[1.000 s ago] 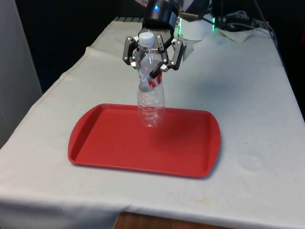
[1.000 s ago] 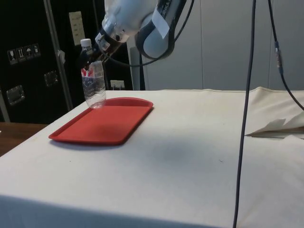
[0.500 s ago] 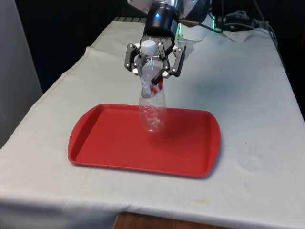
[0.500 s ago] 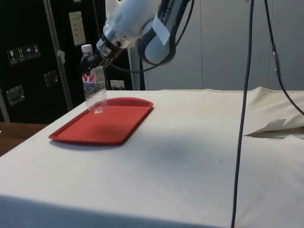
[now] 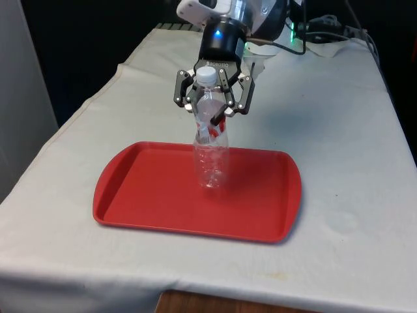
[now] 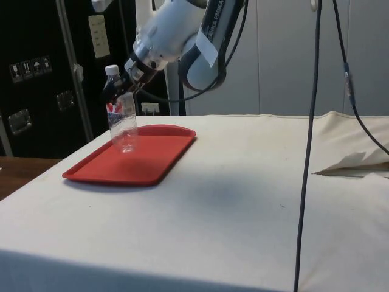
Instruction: Place the bottle upright on the tray.
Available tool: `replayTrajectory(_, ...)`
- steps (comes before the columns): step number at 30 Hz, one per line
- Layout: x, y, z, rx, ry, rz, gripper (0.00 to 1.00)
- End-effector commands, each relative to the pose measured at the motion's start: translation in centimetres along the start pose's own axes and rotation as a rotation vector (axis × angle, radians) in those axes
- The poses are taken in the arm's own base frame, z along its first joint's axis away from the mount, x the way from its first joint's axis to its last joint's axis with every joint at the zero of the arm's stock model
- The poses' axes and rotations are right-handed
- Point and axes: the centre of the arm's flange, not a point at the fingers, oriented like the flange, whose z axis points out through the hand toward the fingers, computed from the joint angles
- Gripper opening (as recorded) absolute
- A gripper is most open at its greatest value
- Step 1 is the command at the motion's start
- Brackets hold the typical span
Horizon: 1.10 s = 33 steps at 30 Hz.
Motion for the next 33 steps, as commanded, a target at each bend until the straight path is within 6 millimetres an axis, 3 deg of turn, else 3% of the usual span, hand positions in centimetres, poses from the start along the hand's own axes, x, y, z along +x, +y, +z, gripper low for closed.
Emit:
replayTrajectory(1,-0.1,0.0,0.2,0.006,0.011,-0.001,0.28)
replayTrajectory(19,-1.6,-0.2,1.1,0.009,-0.009,-0.011,0.28)
replayTrajectory(33,-1.6,-0.3,1.2,0.011,-0.005,-0.012,0.28)
